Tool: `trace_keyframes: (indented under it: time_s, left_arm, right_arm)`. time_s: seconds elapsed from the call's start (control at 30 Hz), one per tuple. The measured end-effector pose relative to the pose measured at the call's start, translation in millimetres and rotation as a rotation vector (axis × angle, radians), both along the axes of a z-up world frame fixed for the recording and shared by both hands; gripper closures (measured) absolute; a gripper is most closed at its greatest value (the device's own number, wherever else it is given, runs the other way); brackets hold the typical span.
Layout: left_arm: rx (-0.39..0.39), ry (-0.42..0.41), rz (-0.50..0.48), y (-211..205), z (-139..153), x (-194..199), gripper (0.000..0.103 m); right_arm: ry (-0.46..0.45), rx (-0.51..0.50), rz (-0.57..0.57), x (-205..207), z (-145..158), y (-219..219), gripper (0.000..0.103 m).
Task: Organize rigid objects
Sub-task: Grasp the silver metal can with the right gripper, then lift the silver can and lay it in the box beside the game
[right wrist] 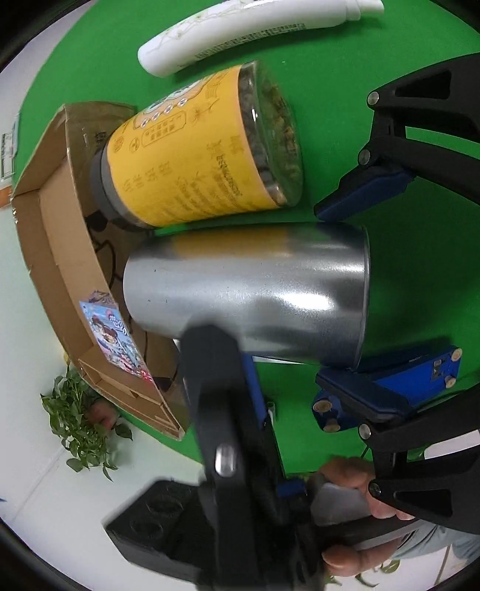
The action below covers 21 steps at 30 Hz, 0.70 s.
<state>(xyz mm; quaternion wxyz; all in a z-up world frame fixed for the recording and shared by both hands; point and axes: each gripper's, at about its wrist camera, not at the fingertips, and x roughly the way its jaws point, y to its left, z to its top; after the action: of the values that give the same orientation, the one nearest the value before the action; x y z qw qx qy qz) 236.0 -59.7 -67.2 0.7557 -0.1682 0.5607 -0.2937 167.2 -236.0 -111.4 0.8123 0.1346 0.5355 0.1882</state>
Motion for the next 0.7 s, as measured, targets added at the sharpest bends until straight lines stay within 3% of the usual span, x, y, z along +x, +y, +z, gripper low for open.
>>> trace_keyframes:
  time_s: [0.17, 0.33, 0.7]
  left_arm:
    - [0.071, 0.060, -0.019, -12.4, -13.3, -17.4, 0.015]
    - [0.054, 0.102, -0.047, -21.3, -16.5, -30.1, 0.015]
    - [0.051, 0.059, -0.038, -26.0, -15.5, -19.4, 0.016]
  right_arm:
    - [0.012, -0.051, 0.056, -14.6, 3.8, 0.8, 0.023]
    - [0.021, -0.108, 0.078, -30.9, 6.9, -3.1, 0.023]
    - [0.030, -0.059, 0.067, -17.7, 2.6, -8.6, 0.021]
